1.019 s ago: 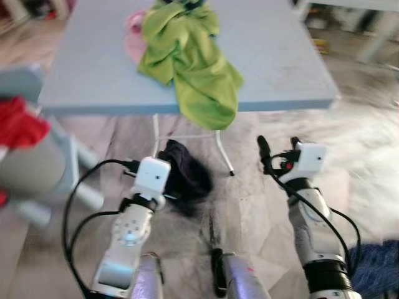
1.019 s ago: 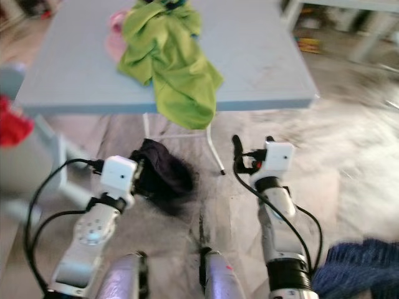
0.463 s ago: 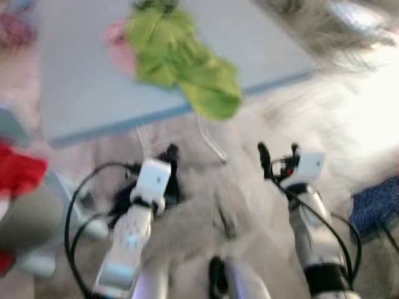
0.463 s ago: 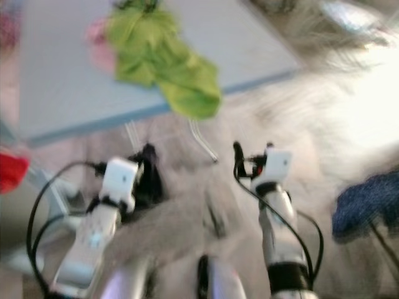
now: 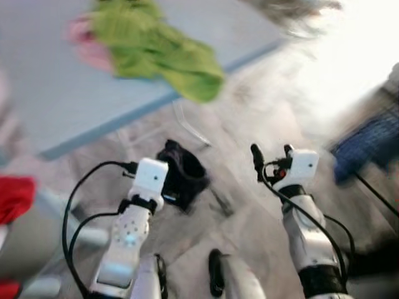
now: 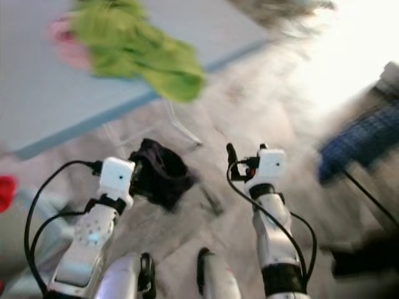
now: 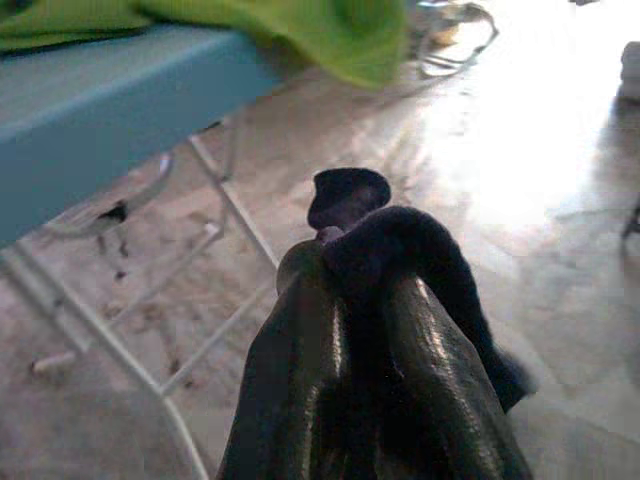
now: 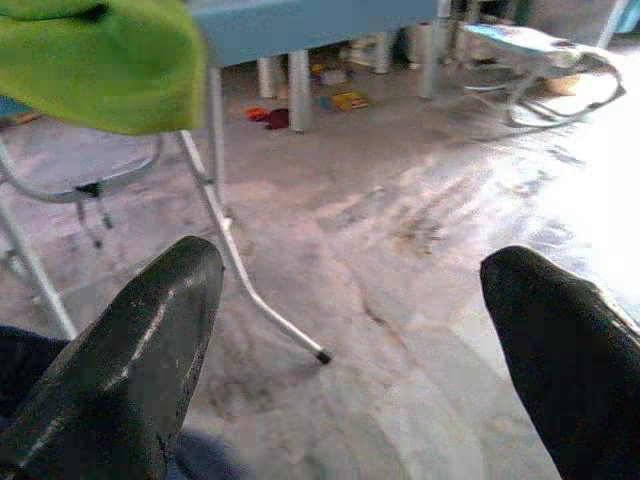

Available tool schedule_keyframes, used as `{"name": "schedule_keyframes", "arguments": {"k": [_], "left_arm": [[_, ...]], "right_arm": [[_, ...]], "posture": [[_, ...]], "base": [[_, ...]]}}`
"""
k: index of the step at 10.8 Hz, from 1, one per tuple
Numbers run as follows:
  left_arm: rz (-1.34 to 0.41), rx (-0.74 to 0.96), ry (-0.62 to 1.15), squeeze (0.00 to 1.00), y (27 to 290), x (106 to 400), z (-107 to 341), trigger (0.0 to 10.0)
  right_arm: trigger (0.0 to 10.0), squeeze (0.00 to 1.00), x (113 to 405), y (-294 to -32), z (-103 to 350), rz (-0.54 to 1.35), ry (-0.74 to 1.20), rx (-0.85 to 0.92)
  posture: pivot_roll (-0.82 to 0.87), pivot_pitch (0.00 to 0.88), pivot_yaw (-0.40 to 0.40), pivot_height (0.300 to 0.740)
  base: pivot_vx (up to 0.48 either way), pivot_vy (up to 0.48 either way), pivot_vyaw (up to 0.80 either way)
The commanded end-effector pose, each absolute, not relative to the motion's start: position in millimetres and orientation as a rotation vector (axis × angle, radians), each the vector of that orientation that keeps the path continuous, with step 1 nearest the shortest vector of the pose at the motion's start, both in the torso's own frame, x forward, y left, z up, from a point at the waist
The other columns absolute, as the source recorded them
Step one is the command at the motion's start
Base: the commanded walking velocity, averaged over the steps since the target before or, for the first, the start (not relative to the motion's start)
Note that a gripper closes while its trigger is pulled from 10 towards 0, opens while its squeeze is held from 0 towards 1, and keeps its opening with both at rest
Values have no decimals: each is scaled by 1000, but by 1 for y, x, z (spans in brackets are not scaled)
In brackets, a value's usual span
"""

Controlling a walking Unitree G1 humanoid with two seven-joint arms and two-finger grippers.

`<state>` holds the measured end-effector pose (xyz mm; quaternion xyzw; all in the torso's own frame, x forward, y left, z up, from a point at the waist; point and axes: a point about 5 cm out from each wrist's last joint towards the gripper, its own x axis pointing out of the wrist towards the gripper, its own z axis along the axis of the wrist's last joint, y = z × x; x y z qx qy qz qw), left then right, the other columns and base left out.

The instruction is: Hang hanger

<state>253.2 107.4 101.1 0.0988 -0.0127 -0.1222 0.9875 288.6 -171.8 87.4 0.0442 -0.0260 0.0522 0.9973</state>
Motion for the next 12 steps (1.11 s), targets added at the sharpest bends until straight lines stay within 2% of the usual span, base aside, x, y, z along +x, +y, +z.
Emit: {"name": "schedule_keyframes", "arguments": {"k": [1,3,9,12], "left_arm": [[-252,190,-38,0,106,253,103,10000],[-286,127,-34,0,105,256,106,10000],[-284,154,-40,0,107,257,107,10000],[-350,119,-45,0,104,256,112,10000]], "right_arm": [[10000,0,285,-174,87,90,-55,87],[10000,0,286,-177,86,84,-52,74],[10000,0,291,-173,88,95,-57,76],[10000,0,290,-175,88,83,-60,69]], "posture": [[33,212,-25,740],[39,209,-27,740],[46,214,-29,740],[42,214,-30,740]], "base": [[0,0,-800],[0,0,-800],[0,330,-800],[95,0,-800]]}}
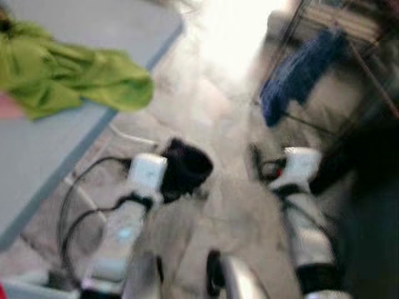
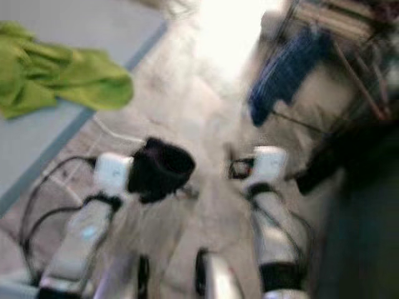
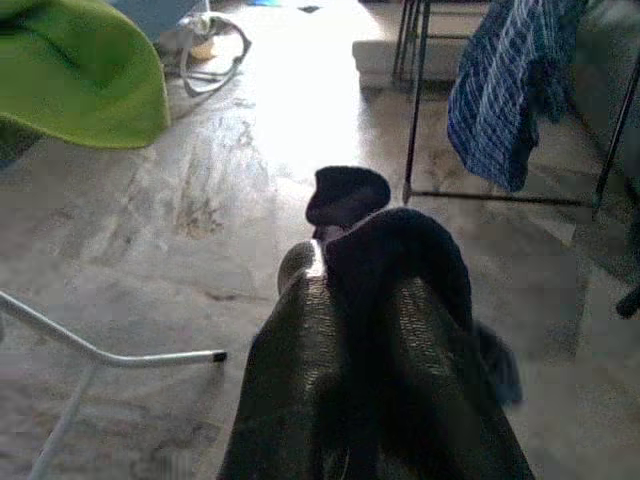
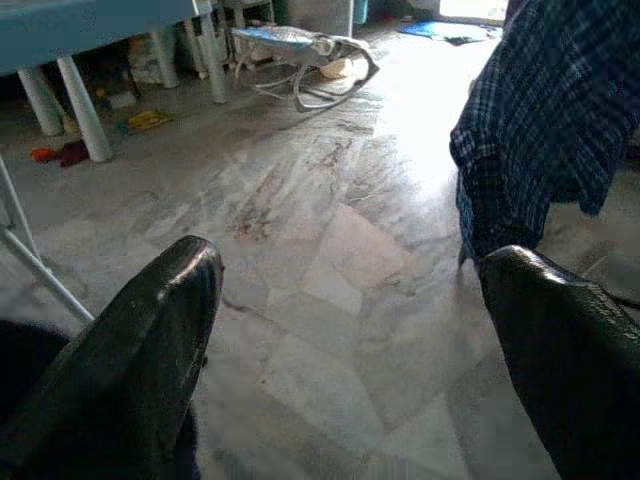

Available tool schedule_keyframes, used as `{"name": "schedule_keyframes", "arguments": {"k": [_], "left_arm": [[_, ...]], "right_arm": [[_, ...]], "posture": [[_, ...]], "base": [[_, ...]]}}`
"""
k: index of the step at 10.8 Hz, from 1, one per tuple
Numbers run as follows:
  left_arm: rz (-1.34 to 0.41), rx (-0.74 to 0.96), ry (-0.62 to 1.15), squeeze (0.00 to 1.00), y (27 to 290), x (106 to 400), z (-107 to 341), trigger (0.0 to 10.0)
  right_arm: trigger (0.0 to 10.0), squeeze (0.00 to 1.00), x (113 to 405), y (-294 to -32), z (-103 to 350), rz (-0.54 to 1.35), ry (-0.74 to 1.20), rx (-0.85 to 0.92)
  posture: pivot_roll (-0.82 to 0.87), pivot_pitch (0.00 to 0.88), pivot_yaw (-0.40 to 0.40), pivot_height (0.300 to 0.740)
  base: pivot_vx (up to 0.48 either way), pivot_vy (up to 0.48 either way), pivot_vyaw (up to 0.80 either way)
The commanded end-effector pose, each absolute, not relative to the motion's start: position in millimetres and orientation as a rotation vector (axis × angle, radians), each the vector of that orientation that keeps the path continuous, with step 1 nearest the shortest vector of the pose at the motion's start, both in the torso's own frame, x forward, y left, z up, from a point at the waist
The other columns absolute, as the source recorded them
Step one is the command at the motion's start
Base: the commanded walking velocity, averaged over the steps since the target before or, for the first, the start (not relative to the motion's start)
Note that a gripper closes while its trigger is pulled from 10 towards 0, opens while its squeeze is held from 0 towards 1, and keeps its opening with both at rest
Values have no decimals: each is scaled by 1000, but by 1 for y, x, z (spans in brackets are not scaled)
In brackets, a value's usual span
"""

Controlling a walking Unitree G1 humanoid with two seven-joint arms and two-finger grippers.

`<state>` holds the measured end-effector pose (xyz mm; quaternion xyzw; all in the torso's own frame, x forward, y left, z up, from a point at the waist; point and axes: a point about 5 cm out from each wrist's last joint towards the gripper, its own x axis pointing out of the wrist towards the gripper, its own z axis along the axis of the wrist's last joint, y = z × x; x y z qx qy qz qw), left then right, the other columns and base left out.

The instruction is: Hang hanger

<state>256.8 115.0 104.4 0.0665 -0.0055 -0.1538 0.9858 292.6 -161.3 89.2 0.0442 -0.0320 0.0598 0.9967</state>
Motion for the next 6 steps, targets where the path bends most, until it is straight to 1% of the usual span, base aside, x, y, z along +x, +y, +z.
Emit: {"name": "schedule_keyframes", "arguments": {"k": [1,3,5,6], "left_arm": [[-356,115,-42,0,103,255,111,10000],[-377,103,-38,0,101,253,110,10000],[-365,104,-27,0,106,251,106,10000],[-362,107,-27,0,107,251,106,10000]], "right_arm": [[10000,0,290,-175,88,81,-60,69],[10000,0,291,-176,89,72,-70,72],[10000,0,290,-179,91,67,-82,72],[10000,0,290,-180,90,64,-80,70]], "posture": [[42,215,-30,740],[44,214,-30,740],[44,213,-29,740],[45,214,-28,740]], "base": [[311,0,-800],[336,0,-800],[358,0,-800],[480,0,-800]]}}
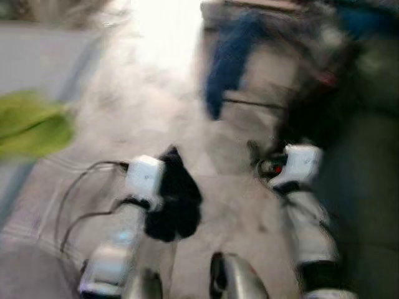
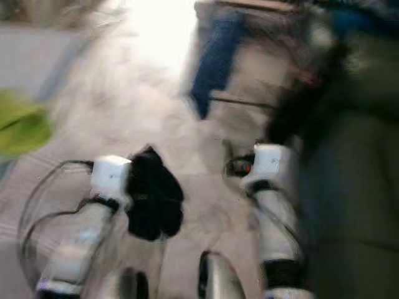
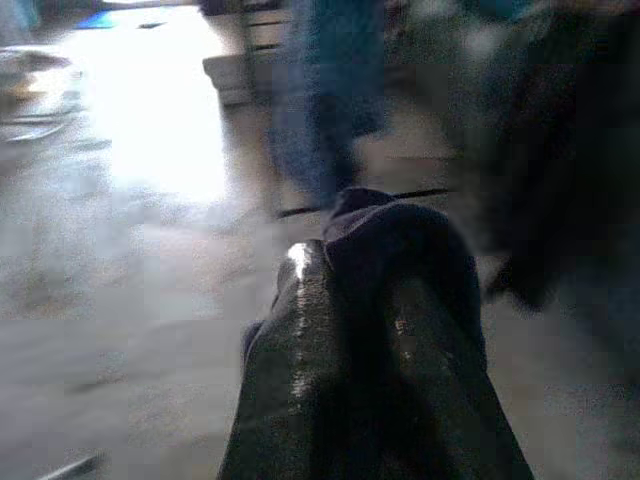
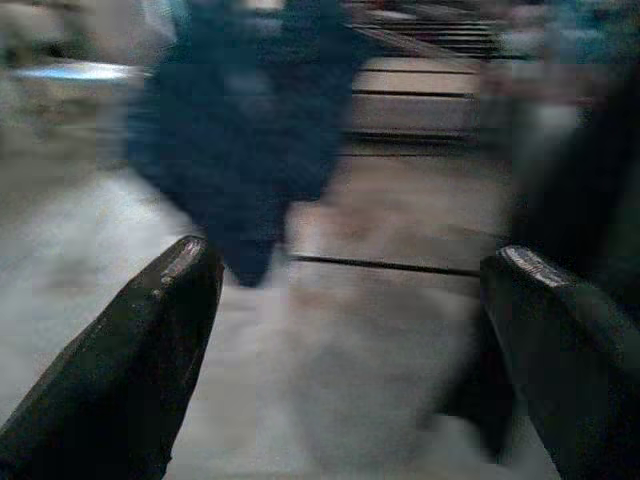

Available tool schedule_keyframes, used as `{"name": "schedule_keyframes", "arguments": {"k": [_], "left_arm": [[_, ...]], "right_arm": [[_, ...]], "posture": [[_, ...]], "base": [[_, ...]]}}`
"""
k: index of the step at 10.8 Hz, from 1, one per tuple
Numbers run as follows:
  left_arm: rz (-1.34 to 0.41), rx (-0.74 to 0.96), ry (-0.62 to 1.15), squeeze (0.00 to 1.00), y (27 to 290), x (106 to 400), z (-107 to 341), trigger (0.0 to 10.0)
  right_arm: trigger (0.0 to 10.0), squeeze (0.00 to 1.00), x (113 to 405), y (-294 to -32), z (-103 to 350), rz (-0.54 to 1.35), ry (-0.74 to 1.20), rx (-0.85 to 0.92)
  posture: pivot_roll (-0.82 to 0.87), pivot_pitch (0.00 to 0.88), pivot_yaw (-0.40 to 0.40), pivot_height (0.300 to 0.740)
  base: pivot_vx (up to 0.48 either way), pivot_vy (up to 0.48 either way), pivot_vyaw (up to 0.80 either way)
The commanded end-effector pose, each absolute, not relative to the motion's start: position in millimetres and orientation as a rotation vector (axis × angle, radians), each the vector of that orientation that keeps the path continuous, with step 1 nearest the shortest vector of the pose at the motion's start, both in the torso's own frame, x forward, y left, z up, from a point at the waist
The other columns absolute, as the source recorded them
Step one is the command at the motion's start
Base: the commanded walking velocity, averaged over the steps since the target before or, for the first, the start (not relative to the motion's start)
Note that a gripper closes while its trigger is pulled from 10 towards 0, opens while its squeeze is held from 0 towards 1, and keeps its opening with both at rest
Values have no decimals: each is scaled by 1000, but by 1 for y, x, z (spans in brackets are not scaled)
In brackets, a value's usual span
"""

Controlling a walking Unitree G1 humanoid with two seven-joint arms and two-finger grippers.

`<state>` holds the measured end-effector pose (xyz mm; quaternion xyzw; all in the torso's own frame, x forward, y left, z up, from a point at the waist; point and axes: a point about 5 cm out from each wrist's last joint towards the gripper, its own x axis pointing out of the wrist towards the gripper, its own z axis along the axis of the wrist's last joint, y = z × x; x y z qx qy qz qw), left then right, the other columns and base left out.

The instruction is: Hang hanger

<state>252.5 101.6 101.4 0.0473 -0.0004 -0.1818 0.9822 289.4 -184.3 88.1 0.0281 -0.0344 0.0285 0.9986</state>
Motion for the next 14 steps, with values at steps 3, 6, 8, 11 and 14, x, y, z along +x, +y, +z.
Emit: {"name": "schedule_keyframes", "arguments": {"k": [3,6,8,11,14], "left_arm": [[-363,97,-10,0,107,251,104,10000],[-370,108,15,0,109,253,101,10000],[-387,117,7,0,108,254,102,10000],[-390,122,24,0,107,253,100,10000],[-392,124,22,0,106,254,101,10000]], "right_arm": [[10000,0,290,-178,89,64,-79,71],[10000,0,288,-180,86,59,-71,71],[10000,0,290,-178,87,62,-73,68],[10000,0,291,-179,88,63,-78,72],[10000,0,291,-176,87,67,-79,70]], "posture": [[42,217,-22,740],[44,219,-22,740],[46,219,-24,740],[48,220,-24,740],[47,221,-23,740]], "base": [[454,0,-758],[219,373,-800],[0,437,-800],[0,467,-490],[0,480,0]]}}
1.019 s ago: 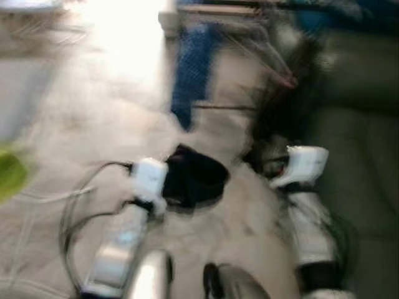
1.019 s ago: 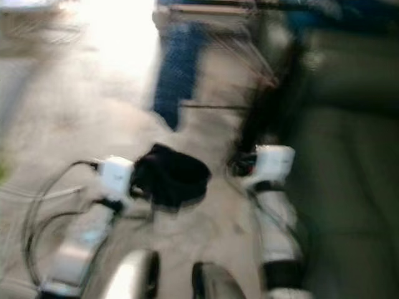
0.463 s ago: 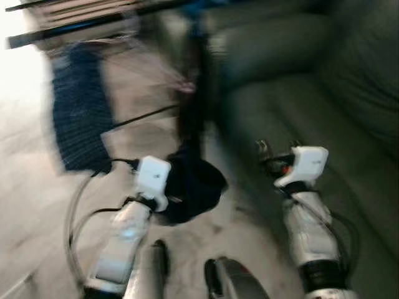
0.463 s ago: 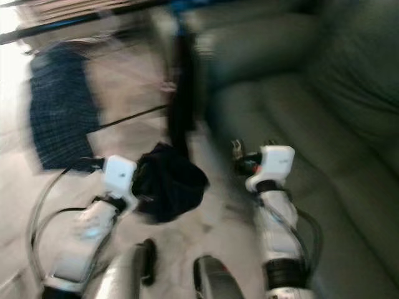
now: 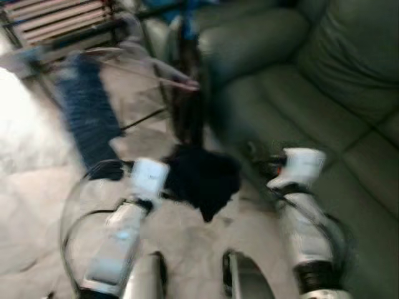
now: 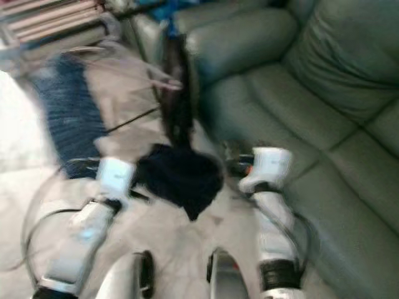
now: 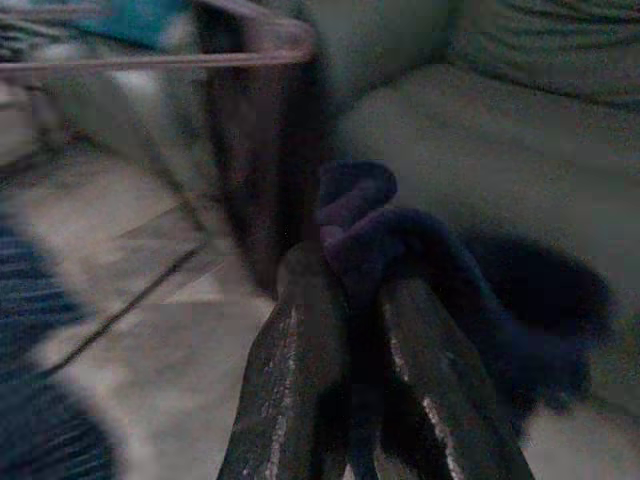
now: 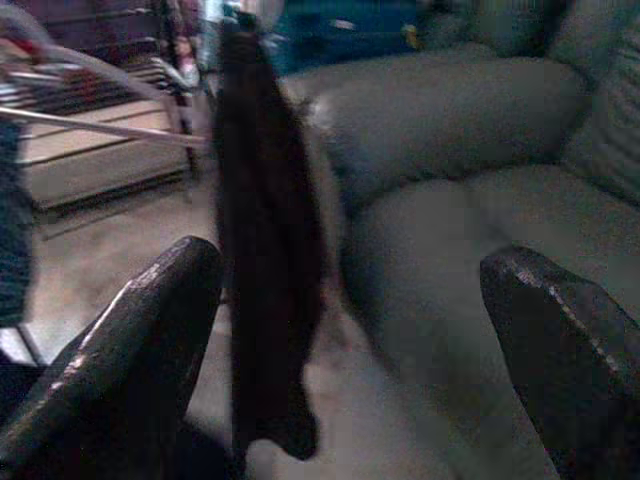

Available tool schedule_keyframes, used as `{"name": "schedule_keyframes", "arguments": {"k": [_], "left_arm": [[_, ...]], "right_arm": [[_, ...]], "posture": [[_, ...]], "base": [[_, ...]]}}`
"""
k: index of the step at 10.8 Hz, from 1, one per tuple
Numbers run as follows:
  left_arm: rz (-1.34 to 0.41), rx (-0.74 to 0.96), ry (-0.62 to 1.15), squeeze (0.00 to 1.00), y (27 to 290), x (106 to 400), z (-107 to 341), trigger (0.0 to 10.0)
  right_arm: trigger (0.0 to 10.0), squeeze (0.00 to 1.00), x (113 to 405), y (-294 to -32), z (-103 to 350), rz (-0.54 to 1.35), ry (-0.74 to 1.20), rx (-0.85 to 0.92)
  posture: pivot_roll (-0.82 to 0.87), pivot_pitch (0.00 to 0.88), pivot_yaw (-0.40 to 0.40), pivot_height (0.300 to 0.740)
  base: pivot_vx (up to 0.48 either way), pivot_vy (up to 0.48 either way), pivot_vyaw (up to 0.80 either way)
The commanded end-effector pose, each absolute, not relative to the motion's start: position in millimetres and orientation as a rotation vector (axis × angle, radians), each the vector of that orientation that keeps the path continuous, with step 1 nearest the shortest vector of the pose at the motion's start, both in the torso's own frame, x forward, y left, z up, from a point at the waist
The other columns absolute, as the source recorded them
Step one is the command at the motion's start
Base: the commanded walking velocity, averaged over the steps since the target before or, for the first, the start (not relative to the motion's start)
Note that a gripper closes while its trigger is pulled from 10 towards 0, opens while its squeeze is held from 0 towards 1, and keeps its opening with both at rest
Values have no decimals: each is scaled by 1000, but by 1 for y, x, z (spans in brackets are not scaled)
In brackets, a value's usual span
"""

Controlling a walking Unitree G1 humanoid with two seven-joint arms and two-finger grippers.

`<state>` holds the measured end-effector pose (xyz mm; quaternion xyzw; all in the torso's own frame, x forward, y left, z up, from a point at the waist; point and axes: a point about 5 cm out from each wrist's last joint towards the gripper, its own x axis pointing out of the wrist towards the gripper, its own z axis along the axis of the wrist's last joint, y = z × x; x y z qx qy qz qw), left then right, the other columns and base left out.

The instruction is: Hang hanger

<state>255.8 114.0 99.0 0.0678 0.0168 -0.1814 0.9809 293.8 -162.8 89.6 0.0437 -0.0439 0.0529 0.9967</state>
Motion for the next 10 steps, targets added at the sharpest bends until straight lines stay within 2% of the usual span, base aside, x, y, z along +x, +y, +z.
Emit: {"name": "schedule_keyframes", "arguments": {"k": [1,2,4,6,8,10], "left_arm": [[-392,127,16,0,105,254,101,10000],[-394,135,4,0,104,254,102,10000],[-311,166,-81,0,113,252,107,10000],[-203,198,-96,0,124,256,107,10000],[-182,200,-79,0,130,255,97,10000],[-142,161,-115,0,134,265,107,10000]], "right_arm": [[10000,0,290,-177,87,68,-79,69],[10000,0,290,-177,87,68,-79,68],[10000,0,290,-177,87,75,-76,59],[10000,0,291,-177,86,94,-70,47],[10000,0,291,-177,84,101,-64,32],[10000,0,295,-171,88,128,-94,-10]], "posture": [[46,222,-25,740],[46,222,-25,740],[49,228,-52,740],[59,208,-81,740],[55,194,-89,740],[53,200,-81,740]], "base": [[0,480,0],[0,480,0],[0,0,0],[0,0,0],[0,0,0],[0,0,0]]}}
